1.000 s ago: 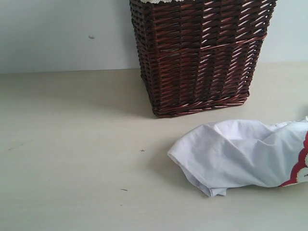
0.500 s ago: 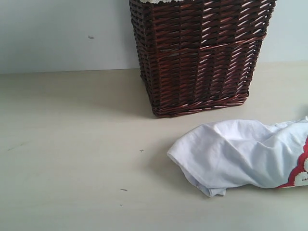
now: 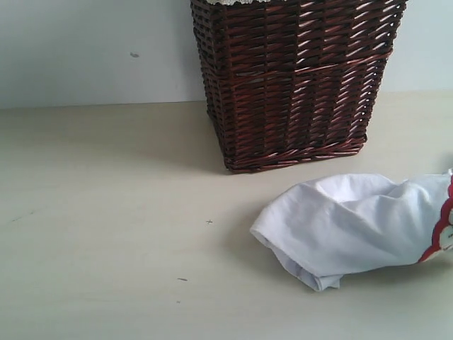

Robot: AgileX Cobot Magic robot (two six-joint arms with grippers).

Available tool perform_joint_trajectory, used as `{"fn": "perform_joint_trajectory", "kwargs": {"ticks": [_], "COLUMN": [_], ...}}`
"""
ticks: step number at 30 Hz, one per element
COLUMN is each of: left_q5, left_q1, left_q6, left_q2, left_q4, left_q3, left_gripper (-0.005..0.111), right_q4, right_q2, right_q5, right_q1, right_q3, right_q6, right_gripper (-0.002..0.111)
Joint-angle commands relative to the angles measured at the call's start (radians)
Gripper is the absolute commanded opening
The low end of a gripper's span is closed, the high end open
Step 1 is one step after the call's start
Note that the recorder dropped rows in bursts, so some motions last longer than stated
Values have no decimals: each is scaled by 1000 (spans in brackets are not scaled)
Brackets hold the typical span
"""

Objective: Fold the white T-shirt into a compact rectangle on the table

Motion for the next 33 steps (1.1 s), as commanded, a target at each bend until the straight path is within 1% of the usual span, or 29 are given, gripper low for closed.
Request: {"fn": "perform_joint_trajectory", "kwargs": {"ticks": [1,6,10,15,17,19,22,30,31,33], "left_q5": [-4,-4,-4,-4,-4,-4,-4,-4,-4,-4], "left_q1": [-5,-5,-5,-5,-5,-5,-5,-5,-5,-5], "left_q6": [1,1,1,1,1,1,1,1,1,1], "left_q2": [-6,-6,-6,-6,-6,-6,-6,-6,-6,-6], "left_q4": [-3,-3,-3,-3,-3,-3,-3,-3,-3,-3], "left_q3": [-1,-1,-1,-1,-1,-1,-1,-1,-1,-1], "left_gripper": [0,0,0,0,0,0,0,0,0,0], "right_q4": [262,401,415,421,421,421,421,421,421,421], "right_q2": [55,87,87,92,99,114,143,175,177,177], "right_q5": [-97,-135,-190,-320,-333,-333,-320,-187,-187,-187], "right_q1": [-4,-4,-4,-4,-4,-4,-4,-4,-4,-4], "right_q3": [-18,-21,-21,-21,-21,-21,-21,-21,-21,-21], "right_q6": [-79,-79,-77,-24,-17,-17,-17,-16,-3,29], "right_gripper": [49,49,49,49,47,43,34,8,6,5]}}
